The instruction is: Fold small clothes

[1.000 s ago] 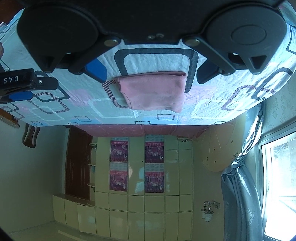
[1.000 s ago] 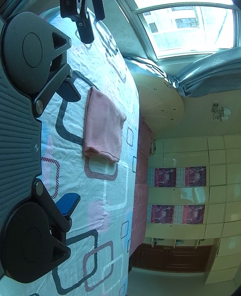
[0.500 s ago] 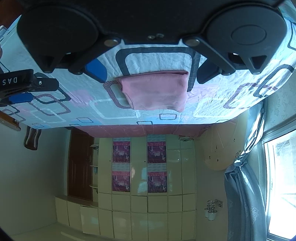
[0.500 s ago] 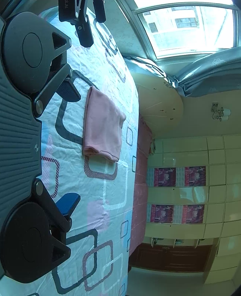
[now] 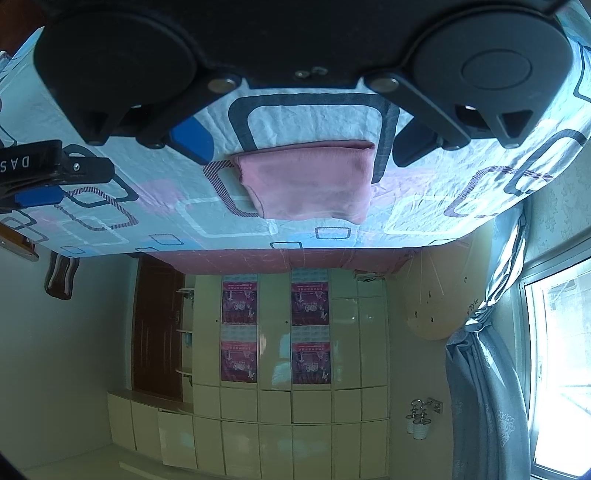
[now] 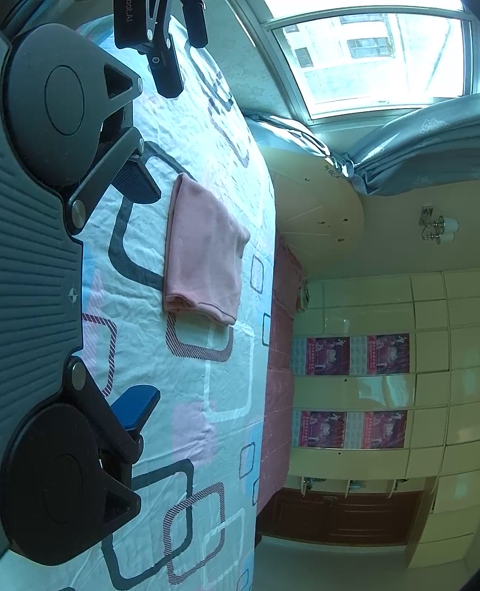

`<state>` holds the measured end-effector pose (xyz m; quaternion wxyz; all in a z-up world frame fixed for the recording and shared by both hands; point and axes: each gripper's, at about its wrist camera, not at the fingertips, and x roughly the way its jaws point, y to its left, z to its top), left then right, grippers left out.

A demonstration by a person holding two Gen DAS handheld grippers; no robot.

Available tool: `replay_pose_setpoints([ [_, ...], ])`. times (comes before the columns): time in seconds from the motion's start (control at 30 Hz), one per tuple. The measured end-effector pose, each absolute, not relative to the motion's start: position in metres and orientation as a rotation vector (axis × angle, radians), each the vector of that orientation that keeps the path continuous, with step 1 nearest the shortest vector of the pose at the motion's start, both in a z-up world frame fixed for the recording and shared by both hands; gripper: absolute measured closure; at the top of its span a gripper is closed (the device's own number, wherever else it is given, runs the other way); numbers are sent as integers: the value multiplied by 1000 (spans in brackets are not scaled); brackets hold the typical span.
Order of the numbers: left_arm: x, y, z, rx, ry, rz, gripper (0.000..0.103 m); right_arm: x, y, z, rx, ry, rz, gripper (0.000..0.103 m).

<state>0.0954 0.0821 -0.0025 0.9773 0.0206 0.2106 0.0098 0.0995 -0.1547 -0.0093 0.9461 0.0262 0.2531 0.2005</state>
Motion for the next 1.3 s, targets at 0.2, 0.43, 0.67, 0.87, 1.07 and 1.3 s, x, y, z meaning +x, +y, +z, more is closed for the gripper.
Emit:
replay_pose_setpoints([
  [0.2, 96, 81, -3, 43, 426, 22, 1, 100, -155, -9, 53, 516, 410, 0],
  [0.43, 96, 80, -3, 47, 428, 20, 1, 100, -155, -9, 51, 513, 411, 0],
  [0.67, 96, 80, -3, 46, 429, 20, 1, 100, -156, -9, 45, 514, 417, 0],
  [0.87, 94, 79, -4, 49, 423, 24, 1, 98, -156, -9, 30, 511, 422, 0],
  [1.07, 94, 80, -4, 51, 422, 22, 1, 98, -154, -8, 19, 506, 426, 0],
  [1.3, 95, 82, -3, 39, 428, 28, 1, 98, -156, -7, 16, 502, 427, 0],
])
